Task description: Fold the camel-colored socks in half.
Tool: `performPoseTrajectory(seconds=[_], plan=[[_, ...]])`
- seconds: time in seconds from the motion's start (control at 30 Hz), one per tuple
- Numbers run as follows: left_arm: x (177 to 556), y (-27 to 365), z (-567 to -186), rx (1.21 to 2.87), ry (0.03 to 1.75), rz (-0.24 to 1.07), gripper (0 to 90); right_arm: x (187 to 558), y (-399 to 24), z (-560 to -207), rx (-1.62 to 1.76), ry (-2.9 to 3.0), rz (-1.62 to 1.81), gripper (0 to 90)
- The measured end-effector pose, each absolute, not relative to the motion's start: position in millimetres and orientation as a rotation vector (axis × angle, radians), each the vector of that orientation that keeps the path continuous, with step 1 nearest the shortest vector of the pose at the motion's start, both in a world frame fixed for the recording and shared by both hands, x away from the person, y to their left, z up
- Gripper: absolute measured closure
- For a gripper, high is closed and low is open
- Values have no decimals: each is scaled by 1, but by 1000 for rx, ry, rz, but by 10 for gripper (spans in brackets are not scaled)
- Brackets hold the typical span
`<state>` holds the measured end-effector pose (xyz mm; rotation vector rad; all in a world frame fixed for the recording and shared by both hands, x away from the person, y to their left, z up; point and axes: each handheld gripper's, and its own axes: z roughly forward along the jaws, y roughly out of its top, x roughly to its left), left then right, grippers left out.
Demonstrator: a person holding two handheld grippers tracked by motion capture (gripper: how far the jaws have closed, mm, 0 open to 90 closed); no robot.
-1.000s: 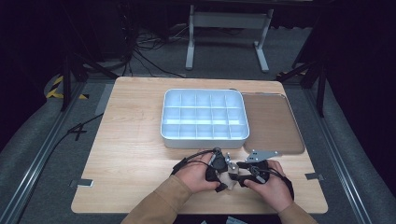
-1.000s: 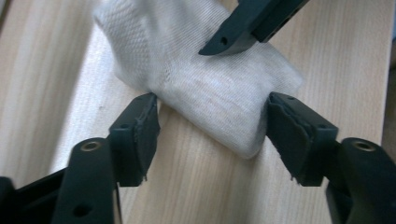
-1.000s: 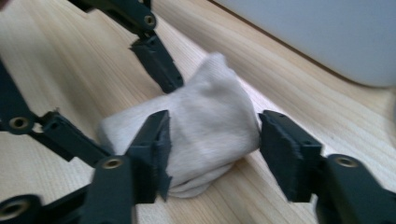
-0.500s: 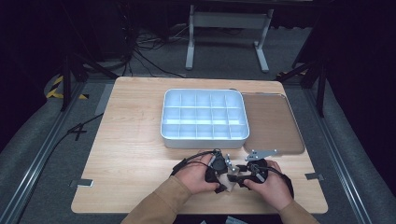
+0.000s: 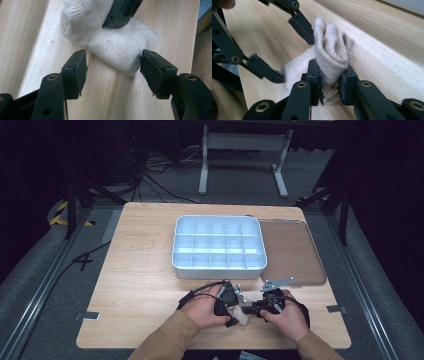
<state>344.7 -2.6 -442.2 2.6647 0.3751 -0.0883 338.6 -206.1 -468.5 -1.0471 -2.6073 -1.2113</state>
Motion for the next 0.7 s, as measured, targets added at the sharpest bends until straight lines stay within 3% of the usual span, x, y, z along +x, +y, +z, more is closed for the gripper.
performPoseTrajectory(seconds=[0.7], plan=[[340, 89, -423, 2568, 647, 63, 372, 338, -207, -451, -1009, -2641, -1206, 771]])
